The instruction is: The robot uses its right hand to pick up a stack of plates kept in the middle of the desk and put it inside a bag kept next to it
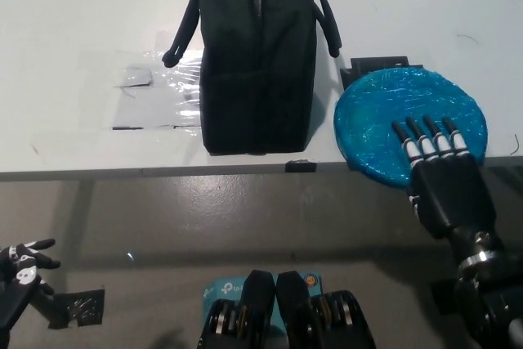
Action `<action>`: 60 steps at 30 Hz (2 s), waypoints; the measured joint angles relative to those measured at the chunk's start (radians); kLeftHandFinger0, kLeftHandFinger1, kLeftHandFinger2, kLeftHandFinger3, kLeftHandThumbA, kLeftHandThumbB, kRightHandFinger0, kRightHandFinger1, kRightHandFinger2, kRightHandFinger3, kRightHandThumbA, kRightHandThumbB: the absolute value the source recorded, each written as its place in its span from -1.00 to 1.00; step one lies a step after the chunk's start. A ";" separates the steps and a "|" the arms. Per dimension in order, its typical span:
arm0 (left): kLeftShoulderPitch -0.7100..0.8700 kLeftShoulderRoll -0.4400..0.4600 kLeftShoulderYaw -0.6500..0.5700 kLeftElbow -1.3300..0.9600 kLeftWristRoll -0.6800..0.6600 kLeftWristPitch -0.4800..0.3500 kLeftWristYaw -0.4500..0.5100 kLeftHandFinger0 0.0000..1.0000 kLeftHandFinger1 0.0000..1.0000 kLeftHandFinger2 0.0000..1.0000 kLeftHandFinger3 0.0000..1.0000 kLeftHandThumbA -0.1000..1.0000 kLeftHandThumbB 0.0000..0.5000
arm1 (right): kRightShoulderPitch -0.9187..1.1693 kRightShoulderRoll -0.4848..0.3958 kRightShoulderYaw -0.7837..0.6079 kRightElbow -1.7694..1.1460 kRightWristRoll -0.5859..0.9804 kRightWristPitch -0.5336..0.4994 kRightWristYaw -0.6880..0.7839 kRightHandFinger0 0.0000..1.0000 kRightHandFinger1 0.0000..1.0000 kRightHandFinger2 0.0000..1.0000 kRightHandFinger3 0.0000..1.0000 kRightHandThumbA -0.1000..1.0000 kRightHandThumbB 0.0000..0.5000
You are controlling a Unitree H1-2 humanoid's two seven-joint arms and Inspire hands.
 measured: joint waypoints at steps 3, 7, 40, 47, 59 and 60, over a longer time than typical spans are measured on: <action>-0.001 0.000 -0.001 0.000 0.000 -0.001 -0.004 -0.40 0.01 0.26 0.50 -1.00 -0.76 | 0.018 0.019 0.010 0.022 0.000 0.001 -0.005 1.00 1.00 1.00 1.00 0.55 1.00; -0.001 0.000 -0.002 0.000 0.000 -0.004 -0.005 -0.39 0.01 0.26 0.48 -1.00 -0.80 | 0.036 0.027 0.017 0.030 0.002 0.001 -0.009 1.00 1.00 1.00 1.00 0.62 1.00; 0.005 -0.005 -0.005 0.004 -0.001 -0.028 -0.020 -0.44 -0.02 0.20 0.20 -1.00 0.12 | -0.177 -0.044 -0.013 0.387 -0.031 0.032 -0.271 -0.05 -0.03 -0.01 1.00 -0.73 -0.14; 0.005 0.003 -0.023 0.004 0.003 -0.033 -0.029 -0.40 -0.05 0.16 0.21 -1.00 0.15 | -0.245 -0.097 0.048 0.467 -0.031 -0.003 -0.391 -0.84 -0.87 -0.67 1.00 -0.50 -0.34; 0.005 0.022 -0.052 0.004 0.011 -0.042 -0.033 -0.22 0.03 0.19 0.25 -1.00 -0.01 | -0.270 -0.122 0.079 0.498 0.036 -0.098 -0.478 -1.00 -1.00 -0.79 -0.40 -0.96 -0.79; 0.005 0.023 -0.052 0.004 0.012 -0.042 -0.033 -0.19 0.04 0.19 0.25 -1.00 -0.04 | -0.270 -0.122 0.075 0.498 0.044 -0.102 -0.480 -1.00 -1.00 -0.90 -0.34 -1.00 -0.87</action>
